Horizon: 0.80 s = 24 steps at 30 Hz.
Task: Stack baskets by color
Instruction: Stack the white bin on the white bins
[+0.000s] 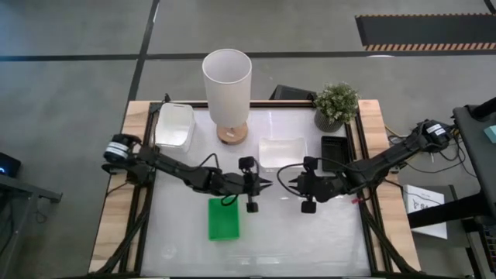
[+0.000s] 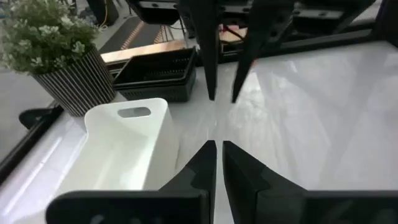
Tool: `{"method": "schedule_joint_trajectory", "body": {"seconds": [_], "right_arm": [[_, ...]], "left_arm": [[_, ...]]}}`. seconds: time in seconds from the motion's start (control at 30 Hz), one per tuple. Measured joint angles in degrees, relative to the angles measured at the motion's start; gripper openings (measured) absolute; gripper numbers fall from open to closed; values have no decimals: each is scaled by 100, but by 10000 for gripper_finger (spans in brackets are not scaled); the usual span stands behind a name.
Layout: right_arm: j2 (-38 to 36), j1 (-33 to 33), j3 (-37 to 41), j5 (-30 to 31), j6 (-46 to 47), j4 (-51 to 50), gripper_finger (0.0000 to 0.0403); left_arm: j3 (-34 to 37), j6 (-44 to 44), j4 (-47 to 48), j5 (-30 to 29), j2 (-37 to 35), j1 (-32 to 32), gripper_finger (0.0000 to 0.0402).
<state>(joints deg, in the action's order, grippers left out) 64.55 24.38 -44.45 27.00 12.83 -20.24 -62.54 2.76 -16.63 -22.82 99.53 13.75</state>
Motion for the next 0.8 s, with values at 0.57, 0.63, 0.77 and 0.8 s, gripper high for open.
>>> {"method": "schedule_joint_trajectory", "body": {"seconds": [0.57, 0.63, 0.77, 0.8], "right_arm": [[22, 109, 166, -48, 432, -99, 205], [22, 111, 166, -49, 549, -205, 206], [22, 111, 166, -50, 932, -688, 206], [22, 111, 166, -51, 1070, -841, 206]], "left_arm": [[-166, 66, -347, 297, 556, -378, 159], [-168, 64, -425, 297, 626, -393, 166], [-171, 61, -443, 287, 664, -407, 169], [-168, 61, -432, 286, 664, -409, 169]]}}
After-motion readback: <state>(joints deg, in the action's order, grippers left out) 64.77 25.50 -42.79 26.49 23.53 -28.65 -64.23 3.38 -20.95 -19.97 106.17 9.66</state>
